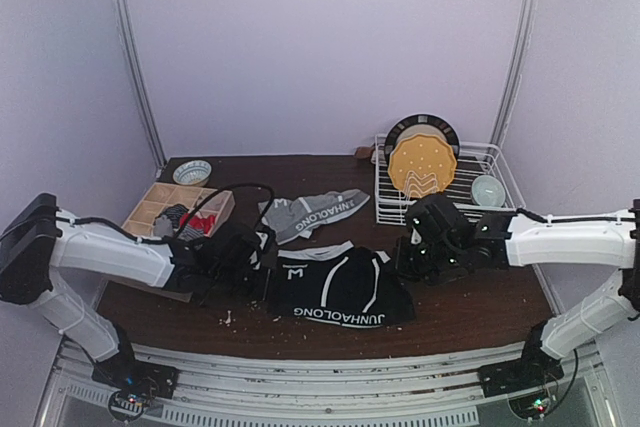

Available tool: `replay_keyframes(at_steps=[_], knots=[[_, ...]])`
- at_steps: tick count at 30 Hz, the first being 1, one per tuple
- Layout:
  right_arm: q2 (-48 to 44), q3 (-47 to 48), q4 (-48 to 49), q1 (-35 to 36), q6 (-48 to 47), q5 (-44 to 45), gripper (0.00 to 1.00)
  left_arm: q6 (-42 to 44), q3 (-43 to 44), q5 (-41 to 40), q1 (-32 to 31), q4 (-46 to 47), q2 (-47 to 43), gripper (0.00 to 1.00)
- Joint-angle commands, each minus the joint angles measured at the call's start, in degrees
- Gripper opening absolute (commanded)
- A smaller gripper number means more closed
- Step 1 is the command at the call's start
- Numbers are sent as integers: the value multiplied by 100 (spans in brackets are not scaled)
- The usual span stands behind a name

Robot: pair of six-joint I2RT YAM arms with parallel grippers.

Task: Roll the underwear
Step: Pick up the underwear from the center of the board, then fold the underwear at the center of the board.

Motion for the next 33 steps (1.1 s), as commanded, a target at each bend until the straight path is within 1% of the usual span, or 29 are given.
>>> replay_keyframes(at_steps=[1, 5, 9, 14, 21, 27, 33], knots=[[606, 480, 542, 74, 103, -470, 1, -82, -211, -77, 43, 67, -268, 8], [1259, 950, 1000, 169, 399, -679, 2, -130, -386, -92, 43, 70, -418, 8], [1863, 1431, 1174, 271, 584, -761, 2, -177, -547, -91, 43, 83, -588, 7], [2357, 1795, 1481, 433, 916, -594, 2, -259, -749, -79, 43, 132, -698, 7], [3166, 2675, 1313, 653, 1024, -610, 1, -416, -1050, -1, 43, 300, -798, 5], [3614, 3050, 1398, 759, 1136, -683, 1, -447, -1193, 19, 43, 318, -869, 5], [4035, 3538, 1266, 817, 1136, -686, 2, -473, -1278, 36, 43, 335, -923, 3]])
